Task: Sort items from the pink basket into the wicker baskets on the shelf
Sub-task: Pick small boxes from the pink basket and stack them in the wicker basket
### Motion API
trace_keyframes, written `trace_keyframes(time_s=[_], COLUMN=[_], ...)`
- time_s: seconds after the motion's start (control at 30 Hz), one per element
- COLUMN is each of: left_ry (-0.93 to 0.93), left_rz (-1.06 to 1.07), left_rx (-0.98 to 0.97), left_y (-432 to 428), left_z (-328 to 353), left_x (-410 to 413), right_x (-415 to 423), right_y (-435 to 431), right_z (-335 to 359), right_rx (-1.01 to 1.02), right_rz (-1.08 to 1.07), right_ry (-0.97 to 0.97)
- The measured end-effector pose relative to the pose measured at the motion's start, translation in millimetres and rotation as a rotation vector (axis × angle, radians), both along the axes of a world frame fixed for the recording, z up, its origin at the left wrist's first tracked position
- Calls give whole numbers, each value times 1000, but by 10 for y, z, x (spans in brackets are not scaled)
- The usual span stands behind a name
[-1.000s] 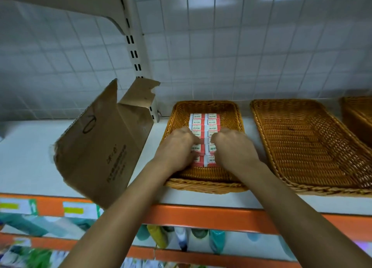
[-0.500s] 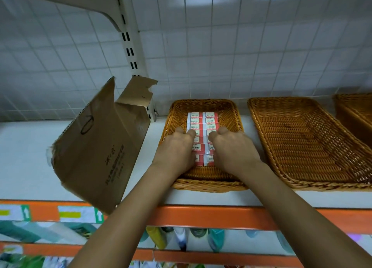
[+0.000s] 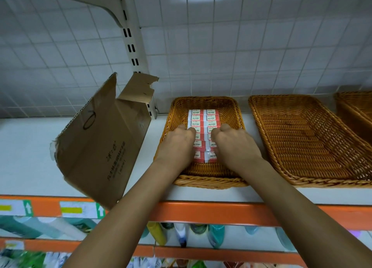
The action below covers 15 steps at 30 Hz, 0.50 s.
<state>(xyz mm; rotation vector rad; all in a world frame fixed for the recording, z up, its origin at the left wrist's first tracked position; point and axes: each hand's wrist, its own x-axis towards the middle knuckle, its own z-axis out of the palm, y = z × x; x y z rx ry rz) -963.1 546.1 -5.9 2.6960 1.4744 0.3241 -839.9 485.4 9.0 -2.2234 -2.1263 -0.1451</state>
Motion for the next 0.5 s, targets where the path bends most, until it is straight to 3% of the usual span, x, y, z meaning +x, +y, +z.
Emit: trace_keyframes(time_s=[0.5], left_ry=[9], left_rz=[-1], left_rx=[10], left_y=[-3], left_z=[8], left_x=[-3], right_x=[24], right_y=[17], right_z=[-24], right_rx=[-23], right_rz=[1], right_ry=[38])
